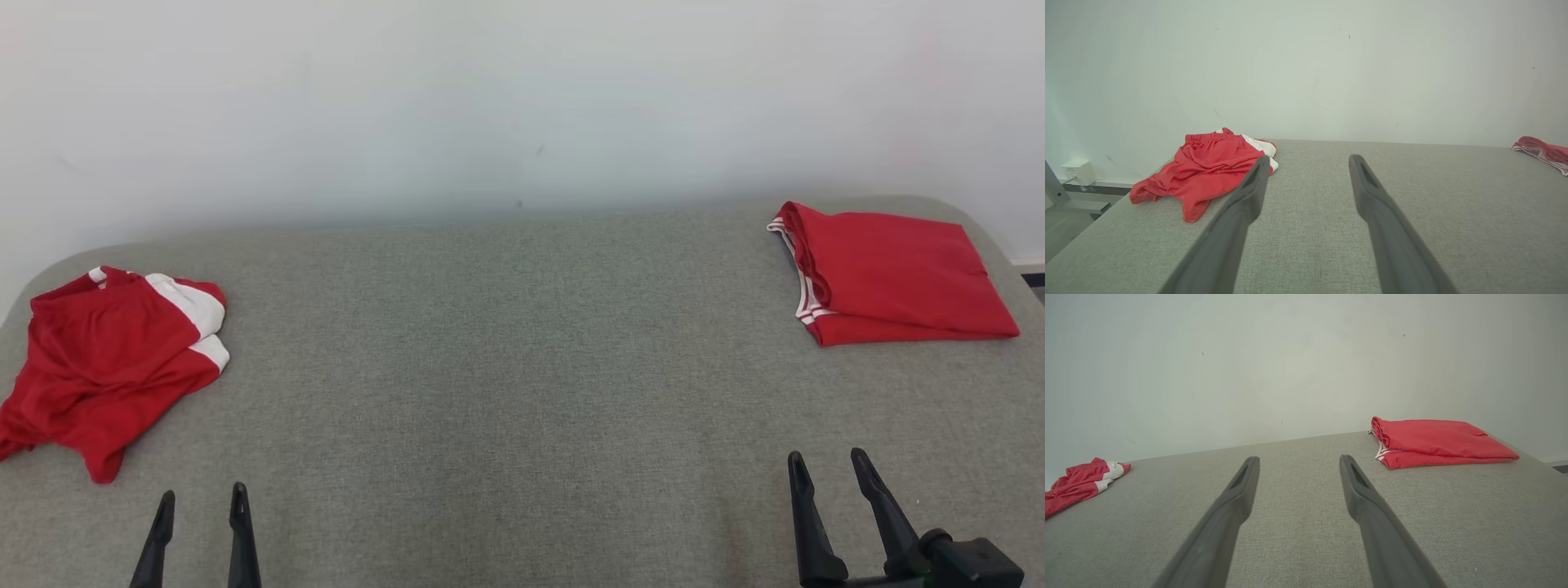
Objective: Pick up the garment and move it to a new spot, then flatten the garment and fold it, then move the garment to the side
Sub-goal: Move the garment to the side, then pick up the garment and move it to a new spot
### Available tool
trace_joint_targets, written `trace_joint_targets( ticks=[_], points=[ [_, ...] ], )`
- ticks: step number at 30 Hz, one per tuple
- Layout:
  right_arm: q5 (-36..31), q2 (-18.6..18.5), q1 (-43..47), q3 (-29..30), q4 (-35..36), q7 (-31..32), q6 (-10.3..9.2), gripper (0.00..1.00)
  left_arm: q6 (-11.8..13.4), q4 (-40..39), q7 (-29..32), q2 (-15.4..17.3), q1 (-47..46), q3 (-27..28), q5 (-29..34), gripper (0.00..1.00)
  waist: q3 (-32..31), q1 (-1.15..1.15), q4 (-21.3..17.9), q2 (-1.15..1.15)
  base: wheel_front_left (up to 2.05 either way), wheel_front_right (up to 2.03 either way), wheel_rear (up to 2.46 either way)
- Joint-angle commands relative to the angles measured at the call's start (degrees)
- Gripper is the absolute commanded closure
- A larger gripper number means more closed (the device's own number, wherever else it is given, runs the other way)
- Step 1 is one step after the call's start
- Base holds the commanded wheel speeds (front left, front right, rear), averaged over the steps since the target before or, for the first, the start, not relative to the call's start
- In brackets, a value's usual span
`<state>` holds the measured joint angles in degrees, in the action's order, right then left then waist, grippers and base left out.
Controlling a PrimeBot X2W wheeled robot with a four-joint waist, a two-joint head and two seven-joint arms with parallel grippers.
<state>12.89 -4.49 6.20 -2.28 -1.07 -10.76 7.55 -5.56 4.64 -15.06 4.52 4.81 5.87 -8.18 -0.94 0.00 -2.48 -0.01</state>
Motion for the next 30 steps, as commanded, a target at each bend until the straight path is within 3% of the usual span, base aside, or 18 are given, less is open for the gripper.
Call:
trace_joint_targets(
  ticks=[1, 18, 24, 30],
  points=[
    [-0.5, 0.3, 0.8, 0.2, 0.1, 0.1, -0.15, 0.0, -0.1, 0.4, -0.1, 0.2, 0.8, -0.1, -0.4, 0.0, -0.2, 0.0, 0.3, 0.01, 0.0, 0.0, 0.0],
    [-0.6, 1.0, 2.1, 0.6, -0.3, 0.8, -0.15, 0.0, 0.3, 2.1, -0.1, 0.8, 0.2, -1.3, -0.8, 0.0, -0.6, 0.0, 2.2, 0.01, 0.0, 0.0, 0.0],
    [-0.3, 1.1, 2.0, 0.3, -0.4, 0.9, -0.15, 0.0, 0.5, 2.4, -0.1, 1.2, -0.6, -1.4, -1.0, 0.0, -0.3, 0.0, 4.8, 0.01, 0.0, 0.0, 0.0],
    [0.1, 1.3, 2.1, 0.5, -0.8, 0.3, -0.15, 0.0, 0.5, 2.9, 0.3, 2.0, -1.4, -1.8, -1.2, 0.0, 0.8, 0.0, 10.5, 0.01, 0.0, 0.0, 0.0]
  ],
)
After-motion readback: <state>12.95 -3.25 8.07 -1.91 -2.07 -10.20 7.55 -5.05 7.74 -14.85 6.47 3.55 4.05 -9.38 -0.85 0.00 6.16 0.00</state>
